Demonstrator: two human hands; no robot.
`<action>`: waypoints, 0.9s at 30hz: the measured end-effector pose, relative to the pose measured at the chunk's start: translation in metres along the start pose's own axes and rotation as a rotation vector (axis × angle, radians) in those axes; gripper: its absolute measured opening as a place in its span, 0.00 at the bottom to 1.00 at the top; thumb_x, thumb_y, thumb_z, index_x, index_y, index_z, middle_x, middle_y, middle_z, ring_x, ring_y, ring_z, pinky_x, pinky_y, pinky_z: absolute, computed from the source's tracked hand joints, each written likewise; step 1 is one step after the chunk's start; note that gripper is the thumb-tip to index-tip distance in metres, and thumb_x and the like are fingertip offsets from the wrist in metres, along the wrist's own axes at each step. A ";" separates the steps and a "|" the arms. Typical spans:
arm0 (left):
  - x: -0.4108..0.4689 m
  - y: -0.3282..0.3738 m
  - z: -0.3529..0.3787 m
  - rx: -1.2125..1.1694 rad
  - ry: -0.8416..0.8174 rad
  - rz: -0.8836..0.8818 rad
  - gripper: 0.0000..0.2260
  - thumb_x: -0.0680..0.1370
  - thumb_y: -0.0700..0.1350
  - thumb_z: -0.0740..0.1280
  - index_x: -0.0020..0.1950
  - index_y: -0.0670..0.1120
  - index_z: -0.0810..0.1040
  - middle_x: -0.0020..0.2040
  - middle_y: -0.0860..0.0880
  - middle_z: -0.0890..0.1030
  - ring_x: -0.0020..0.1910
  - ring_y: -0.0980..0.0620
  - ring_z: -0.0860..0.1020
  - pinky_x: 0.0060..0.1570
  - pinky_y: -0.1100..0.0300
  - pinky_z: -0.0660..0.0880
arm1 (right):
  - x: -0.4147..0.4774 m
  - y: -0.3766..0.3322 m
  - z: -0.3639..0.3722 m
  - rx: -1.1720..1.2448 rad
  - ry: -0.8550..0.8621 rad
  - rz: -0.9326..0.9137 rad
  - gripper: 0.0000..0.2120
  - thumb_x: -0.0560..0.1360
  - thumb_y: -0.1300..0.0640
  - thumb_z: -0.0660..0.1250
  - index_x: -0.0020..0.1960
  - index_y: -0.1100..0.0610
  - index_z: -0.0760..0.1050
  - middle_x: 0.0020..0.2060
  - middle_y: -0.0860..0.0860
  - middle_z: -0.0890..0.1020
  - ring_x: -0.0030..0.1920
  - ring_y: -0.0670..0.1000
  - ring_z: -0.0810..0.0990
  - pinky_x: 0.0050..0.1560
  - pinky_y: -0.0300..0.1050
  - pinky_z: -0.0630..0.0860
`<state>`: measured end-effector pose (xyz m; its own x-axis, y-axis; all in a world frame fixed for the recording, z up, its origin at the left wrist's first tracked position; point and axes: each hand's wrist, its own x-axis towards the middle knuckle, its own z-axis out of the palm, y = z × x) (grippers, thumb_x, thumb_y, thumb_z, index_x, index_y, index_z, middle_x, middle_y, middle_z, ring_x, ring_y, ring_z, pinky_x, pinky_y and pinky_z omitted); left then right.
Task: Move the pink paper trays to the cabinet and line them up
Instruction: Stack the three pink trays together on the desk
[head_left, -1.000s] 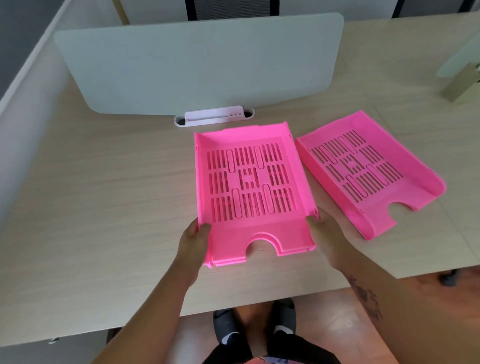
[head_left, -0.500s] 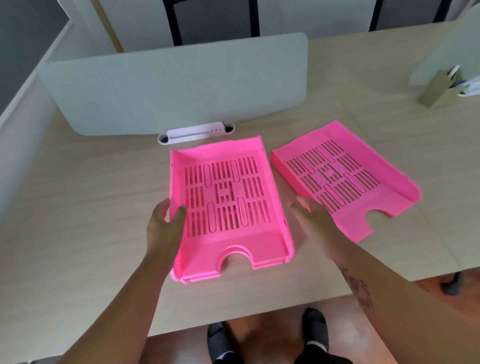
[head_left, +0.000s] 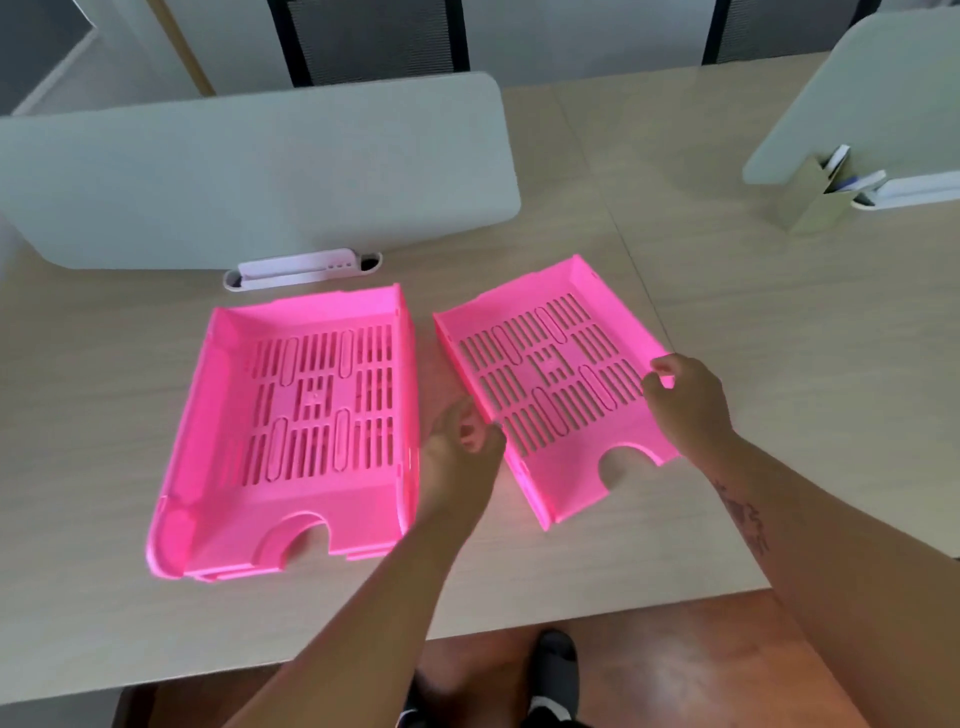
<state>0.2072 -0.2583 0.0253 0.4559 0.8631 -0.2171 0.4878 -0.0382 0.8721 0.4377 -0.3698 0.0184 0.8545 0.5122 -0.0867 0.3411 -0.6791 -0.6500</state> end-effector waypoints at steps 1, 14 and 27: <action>-0.002 -0.004 0.013 0.019 -0.015 -0.035 0.21 0.79 0.47 0.69 0.71 0.48 0.72 0.55 0.55 0.80 0.42 0.63 0.78 0.37 0.71 0.79 | 0.003 0.009 -0.001 -0.045 0.016 -0.009 0.16 0.79 0.60 0.63 0.65 0.63 0.77 0.61 0.61 0.80 0.56 0.58 0.78 0.57 0.49 0.75; 0.000 -0.007 0.050 -0.006 0.003 -0.248 0.14 0.76 0.36 0.63 0.33 0.46 0.64 0.30 0.50 0.66 0.27 0.52 0.63 0.29 0.59 0.62 | 0.000 0.043 -0.016 0.064 0.013 0.228 0.18 0.75 0.71 0.59 0.60 0.68 0.80 0.49 0.65 0.84 0.39 0.58 0.79 0.32 0.43 0.75; 0.001 0.047 -0.126 -0.159 0.048 0.166 0.16 0.77 0.32 0.61 0.62 0.43 0.80 0.47 0.50 0.82 0.38 0.56 0.79 0.29 0.72 0.75 | -0.105 -0.099 -0.036 0.657 0.158 0.084 0.21 0.77 0.69 0.58 0.66 0.58 0.78 0.51 0.52 0.81 0.43 0.48 0.79 0.36 0.36 0.77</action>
<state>0.1367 -0.1964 0.1209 0.4822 0.8748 -0.0467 0.2837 -0.1055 0.9531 0.3282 -0.3749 0.1187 0.9318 0.3545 -0.0776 0.0054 -0.2273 -0.9738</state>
